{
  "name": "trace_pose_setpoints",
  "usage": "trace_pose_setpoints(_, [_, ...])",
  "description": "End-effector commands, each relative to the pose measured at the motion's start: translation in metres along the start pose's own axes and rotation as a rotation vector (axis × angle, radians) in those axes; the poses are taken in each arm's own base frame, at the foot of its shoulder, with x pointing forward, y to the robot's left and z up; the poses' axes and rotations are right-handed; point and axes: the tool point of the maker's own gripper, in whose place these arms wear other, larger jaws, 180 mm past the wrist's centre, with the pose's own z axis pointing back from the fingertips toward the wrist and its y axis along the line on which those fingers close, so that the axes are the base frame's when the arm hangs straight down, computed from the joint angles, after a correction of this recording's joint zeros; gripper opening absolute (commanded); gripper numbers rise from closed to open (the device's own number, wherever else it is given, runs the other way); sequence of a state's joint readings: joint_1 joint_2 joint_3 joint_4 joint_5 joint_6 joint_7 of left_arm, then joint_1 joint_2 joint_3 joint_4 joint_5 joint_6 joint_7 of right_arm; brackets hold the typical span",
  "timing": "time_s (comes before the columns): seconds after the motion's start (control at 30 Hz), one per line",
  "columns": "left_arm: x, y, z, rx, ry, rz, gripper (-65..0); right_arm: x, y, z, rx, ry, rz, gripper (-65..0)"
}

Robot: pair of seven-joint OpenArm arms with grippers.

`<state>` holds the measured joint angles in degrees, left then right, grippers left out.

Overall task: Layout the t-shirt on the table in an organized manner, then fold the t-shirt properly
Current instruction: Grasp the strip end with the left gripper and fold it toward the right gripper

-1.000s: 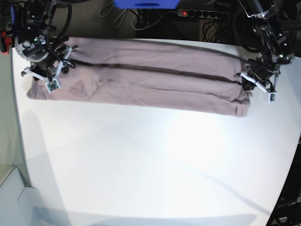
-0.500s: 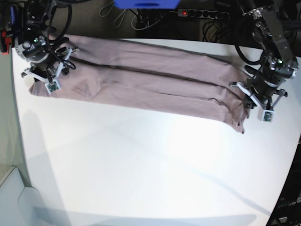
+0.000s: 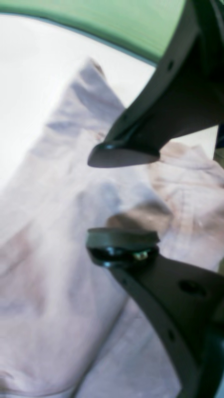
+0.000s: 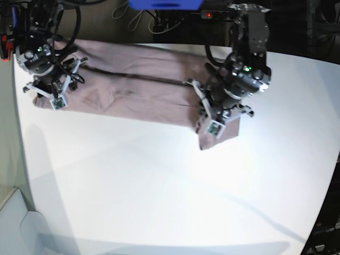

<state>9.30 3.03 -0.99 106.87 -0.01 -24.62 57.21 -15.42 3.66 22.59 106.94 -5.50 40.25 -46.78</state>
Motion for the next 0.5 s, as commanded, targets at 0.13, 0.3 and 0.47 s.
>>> trace_pose_setpoints(0.13, [0.029,-0.06,-0.005,-0.088,-0.056,-0.093,-65.0,0.008,-0.006,0.003,-0.015,-0.032,0.004,-33.6])
trace_pose_setpoints(0.3, [0.032,-0.103,-0.005,-0.158,-0.059,-0.185,-65.0,0.011,-0.011,0.004,-0.025,-0.035,0.014,-33.6])
trace_pose_setpoints(0.47, [0.023,-0.132,-0.011,-0.228,-0.029,-0.24,-65.0,0.014,-0.013,0.003,-0.029,-0.04,0.013,-33.6])
